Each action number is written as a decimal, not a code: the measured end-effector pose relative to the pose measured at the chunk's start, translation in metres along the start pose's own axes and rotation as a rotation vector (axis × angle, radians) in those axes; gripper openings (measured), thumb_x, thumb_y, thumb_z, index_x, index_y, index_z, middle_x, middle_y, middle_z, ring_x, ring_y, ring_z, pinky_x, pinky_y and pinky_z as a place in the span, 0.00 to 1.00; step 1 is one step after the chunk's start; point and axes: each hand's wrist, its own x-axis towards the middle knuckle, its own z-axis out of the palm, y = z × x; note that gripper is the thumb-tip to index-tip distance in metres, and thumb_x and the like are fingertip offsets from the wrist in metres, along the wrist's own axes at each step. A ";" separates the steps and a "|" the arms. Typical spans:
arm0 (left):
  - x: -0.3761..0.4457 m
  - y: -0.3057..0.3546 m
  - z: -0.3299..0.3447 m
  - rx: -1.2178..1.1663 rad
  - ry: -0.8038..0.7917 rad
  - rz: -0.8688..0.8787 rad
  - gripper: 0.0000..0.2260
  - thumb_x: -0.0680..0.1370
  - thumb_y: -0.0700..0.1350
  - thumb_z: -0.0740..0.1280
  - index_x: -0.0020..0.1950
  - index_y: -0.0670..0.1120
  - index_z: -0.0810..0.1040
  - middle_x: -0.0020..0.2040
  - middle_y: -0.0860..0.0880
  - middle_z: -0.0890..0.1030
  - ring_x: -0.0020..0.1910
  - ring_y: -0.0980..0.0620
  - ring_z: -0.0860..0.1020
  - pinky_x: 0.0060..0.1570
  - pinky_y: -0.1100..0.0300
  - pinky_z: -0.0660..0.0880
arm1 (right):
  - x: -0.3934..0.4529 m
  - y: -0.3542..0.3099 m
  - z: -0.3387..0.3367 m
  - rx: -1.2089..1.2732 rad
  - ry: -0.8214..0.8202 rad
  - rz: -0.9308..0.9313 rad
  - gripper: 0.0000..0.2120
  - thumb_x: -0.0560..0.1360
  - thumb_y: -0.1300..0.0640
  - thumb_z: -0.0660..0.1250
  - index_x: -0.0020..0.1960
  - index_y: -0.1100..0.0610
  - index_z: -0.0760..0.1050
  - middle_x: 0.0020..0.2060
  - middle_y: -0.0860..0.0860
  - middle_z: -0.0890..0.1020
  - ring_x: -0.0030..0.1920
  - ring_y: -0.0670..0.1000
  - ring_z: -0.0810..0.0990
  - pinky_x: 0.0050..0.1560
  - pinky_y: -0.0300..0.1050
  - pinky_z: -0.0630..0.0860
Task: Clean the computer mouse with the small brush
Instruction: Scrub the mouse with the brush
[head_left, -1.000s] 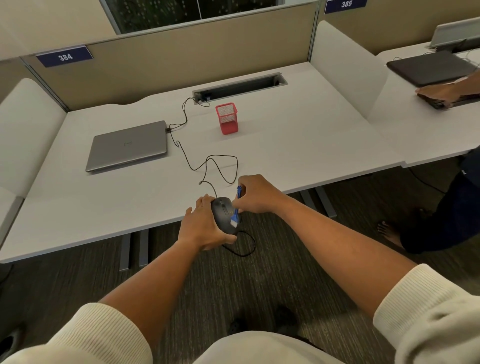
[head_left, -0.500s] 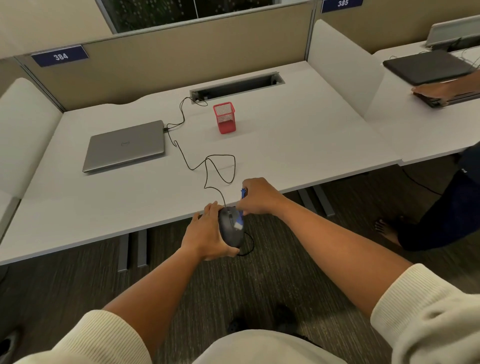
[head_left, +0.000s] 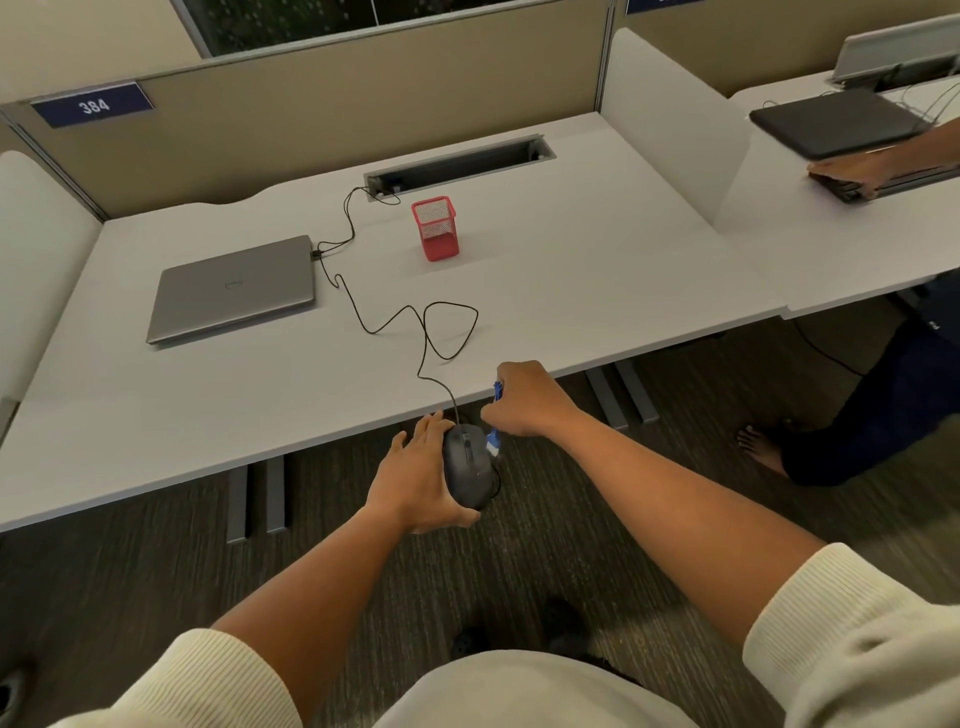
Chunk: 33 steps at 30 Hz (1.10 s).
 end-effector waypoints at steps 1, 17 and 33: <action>0.000 0.001 0.002 0.003 -0.009 0.004 0.57 0.55 0.71 0.75 0.77 0.52 0.57 0.77 0.51 0.63 0.74 0.46 0.64 0.76 0.44 0.59 | -0.001 0.001 -0.001 0.058 -0.019 0.006 0.08 0.70 0.59 0.69 0.42 0.58 0.69 0.34 0.51 0.72 0.33 0.48 0.69 0.32 0.40 0.65; -0.009 0.015 0.018 -0.008 -0.012 -0.010 0.58 0.57 0.69 0.78 0.79 0.51 0.55 0.81 0.49 0.56 0.79 0.48 0.55 0.78 0.46 0.50 | -0.016 0.005 0.007 0.031 -0.123 -0.049 0.08 0.70 0.56 0.70 0.42 0.57 0.71 0.36 0.53 0.76 0.36 0.50 0.75 0.35 0.42 0.69; -0.022 0.030 0.031 -0.050 0.017 -0.062 0.57 0.57 0.69 0.78 0.78 0.52 0.55 0.80 0.50 0.58 0.76 0.43 0.61 0.75 0.45 0.57 | -0.016 0.024 -0.002 -0.043 -0.003 -0.072 0.07 0.70 0.59 0.69 0.42 0.57 0.70 0.34 0.51 0.73 0.33 0.48 0.72 0.31 0.39 0.66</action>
